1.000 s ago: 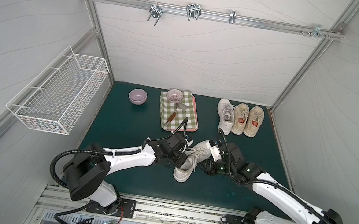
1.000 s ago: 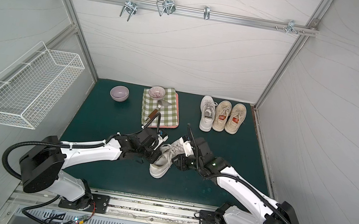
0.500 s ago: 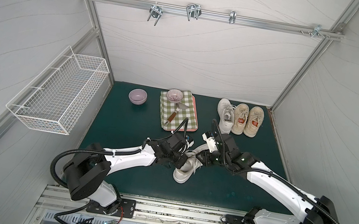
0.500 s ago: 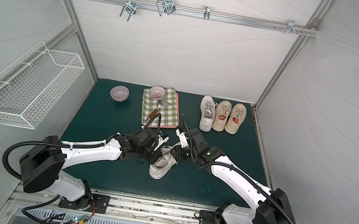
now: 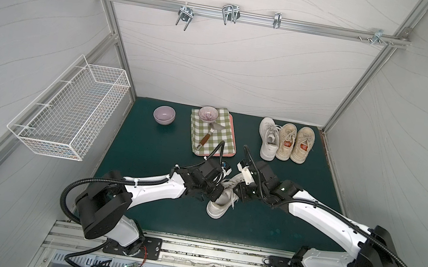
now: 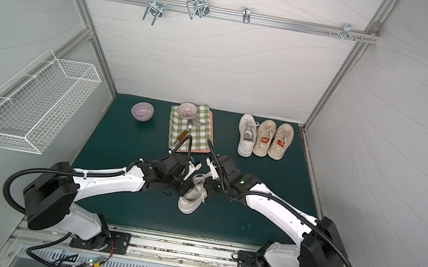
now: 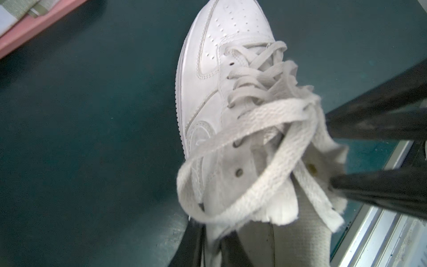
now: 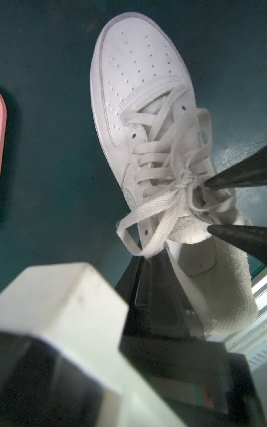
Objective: Remove the insole from the shoe
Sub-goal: Untie the shoelace on the shoe.
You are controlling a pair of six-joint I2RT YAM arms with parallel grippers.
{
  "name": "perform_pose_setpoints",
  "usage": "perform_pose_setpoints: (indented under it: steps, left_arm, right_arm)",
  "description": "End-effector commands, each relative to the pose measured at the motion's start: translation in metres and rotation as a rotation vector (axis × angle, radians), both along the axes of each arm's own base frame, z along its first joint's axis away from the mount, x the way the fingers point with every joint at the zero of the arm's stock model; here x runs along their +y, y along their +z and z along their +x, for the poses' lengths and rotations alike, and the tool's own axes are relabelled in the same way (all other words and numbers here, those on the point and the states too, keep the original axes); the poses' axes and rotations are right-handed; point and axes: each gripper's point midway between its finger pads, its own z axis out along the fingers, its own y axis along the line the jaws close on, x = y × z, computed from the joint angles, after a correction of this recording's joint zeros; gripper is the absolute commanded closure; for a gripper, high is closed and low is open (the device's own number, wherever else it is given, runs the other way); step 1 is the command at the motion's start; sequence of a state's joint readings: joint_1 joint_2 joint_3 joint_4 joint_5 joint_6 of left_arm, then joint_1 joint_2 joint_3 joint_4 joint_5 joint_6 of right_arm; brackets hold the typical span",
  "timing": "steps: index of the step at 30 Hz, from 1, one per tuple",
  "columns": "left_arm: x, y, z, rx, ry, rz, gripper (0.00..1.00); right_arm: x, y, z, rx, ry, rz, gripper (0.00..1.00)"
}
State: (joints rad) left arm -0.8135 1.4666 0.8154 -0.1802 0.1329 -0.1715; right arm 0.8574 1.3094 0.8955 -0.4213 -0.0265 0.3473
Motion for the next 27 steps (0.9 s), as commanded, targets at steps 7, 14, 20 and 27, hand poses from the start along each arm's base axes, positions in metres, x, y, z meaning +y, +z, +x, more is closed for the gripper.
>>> perform_pose_setpoints:
  steps: [7,14,20,27]
  left_arm:
    - [-0.006,0.01,0.004,-0.035,-0.001,-0.044,0.83]
    - [0.001,0.011,0.01,-0.064,0.046,-0.035,0.83]
    - [0.005,0.013,0.013,-0.084,0.074,-0.026,0.86]
    - [0.012,0.015,0.018,-0.111,0.109,-0.011,0.9]
  right_arm:
    - [-0.005,-0.002,0.005,-0.006,-0.023,-0.062,0.79]
    - [-0.009,0.003,0.0,-0.021,-0.015,-0.064,0.86]
    - [-0.015,0.002,-0.002,-0.027,-0.029,-0.072,0.91]
    - [-0.025,0.003,-0.002,-0.049,-0.054,-0.093,0.93]
